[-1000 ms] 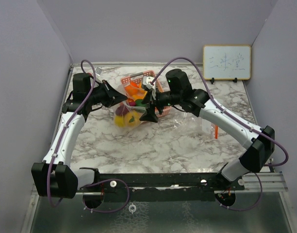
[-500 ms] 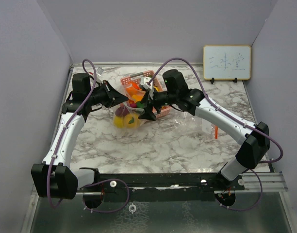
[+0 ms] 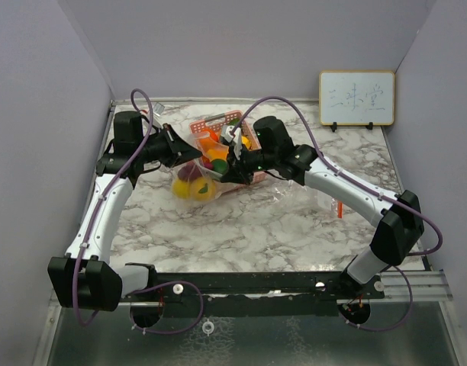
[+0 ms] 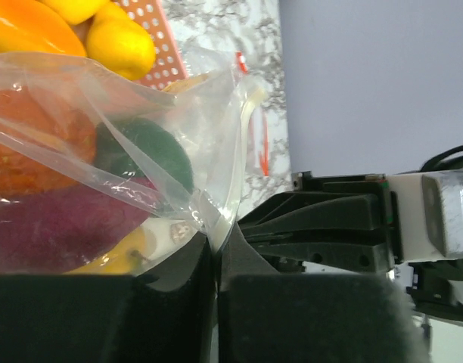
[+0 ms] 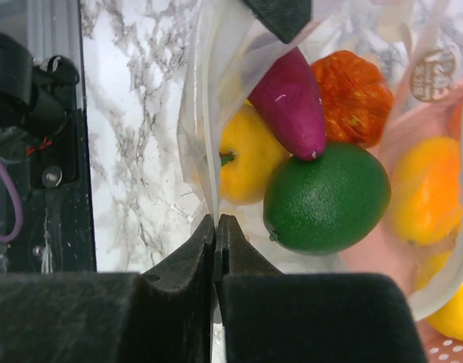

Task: Place the food in the zip-top bag and seal the zipper
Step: Zip the zipper food storage bag at the center of the board.

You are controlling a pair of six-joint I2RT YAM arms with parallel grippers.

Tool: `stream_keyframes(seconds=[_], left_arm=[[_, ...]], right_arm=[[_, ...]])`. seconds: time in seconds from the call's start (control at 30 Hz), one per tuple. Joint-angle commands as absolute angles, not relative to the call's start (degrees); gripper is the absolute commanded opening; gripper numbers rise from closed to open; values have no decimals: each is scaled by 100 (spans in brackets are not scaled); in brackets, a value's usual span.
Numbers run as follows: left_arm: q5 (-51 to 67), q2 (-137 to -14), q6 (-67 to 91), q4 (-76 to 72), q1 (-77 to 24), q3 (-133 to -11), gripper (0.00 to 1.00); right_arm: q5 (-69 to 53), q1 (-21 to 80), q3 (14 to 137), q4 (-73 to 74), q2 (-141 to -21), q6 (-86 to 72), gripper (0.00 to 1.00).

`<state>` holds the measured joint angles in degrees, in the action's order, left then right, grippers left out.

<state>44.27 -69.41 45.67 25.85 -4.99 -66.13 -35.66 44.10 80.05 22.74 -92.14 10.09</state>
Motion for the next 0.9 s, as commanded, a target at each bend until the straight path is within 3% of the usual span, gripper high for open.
stream_keyframes(seconds=[0.0, 0.17, 0.2, 0.23, 0.47, 0.63, 0.87], left_arm=[[3882, -7092, 3890, 3225, -501, -7215, 17], [3033, -6952, 3220, 3792, -501, -7666, 65], [2826, -6853, 3109, 3830, -501, -7717, 90], [2630, -6738, 3031, 3834, -501, -7732, 98], [2500, -5442, 2877, 2759, -501, -7341, 99], [2709, -4831, 2690, 2493, -501, -7063, 80], [2543, -4532, 2190, 2610, -501, -6495, 67]], right_arm=[[-2720, 4430, 8386, 2212, -9176, -95, 2], [-2696, 4421, 8844, 2488, -9273, -1063, 2], [-2764, 4421, 8911, 2508, -9280, -1195, 2], [-2842, 4421, 8985, 2525, -9307, -1300, 2], [-2931, 4421, 9859, 2630, -9852, -2286, 2], [-2833, 4421, 10508, 2689, -10433, -3168, 2], [-2801, 4421, 11541, 3039, -11151, -3789, 2]])
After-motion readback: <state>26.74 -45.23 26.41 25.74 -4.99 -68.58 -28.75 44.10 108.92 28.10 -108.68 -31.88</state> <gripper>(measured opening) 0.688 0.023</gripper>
